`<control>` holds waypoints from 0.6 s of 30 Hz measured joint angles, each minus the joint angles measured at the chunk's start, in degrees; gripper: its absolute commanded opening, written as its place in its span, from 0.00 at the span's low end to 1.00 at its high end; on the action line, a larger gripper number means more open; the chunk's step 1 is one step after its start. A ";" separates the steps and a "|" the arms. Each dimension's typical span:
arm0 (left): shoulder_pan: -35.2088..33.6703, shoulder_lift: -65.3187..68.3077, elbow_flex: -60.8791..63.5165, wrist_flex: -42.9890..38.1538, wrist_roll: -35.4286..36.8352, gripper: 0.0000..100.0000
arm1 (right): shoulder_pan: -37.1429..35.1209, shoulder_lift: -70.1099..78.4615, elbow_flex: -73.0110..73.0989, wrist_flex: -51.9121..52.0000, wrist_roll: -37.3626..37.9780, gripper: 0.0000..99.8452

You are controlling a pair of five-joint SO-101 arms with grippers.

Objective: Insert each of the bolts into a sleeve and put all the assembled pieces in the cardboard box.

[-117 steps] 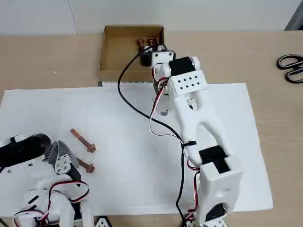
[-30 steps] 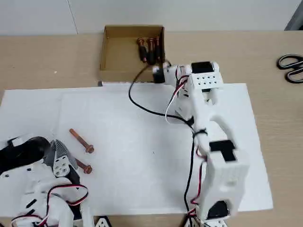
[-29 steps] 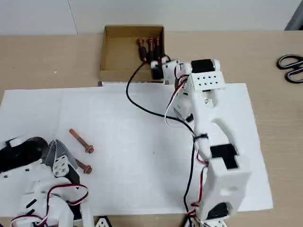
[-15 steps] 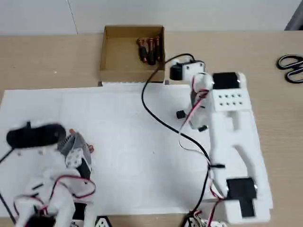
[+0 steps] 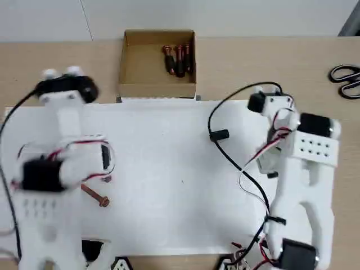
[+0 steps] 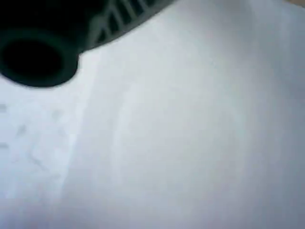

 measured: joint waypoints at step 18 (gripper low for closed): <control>-1.05 -0.18 0.70 0.88 -62.86 0.01 | 2.81 -7.03 9.76 -4.92 5.01 0.00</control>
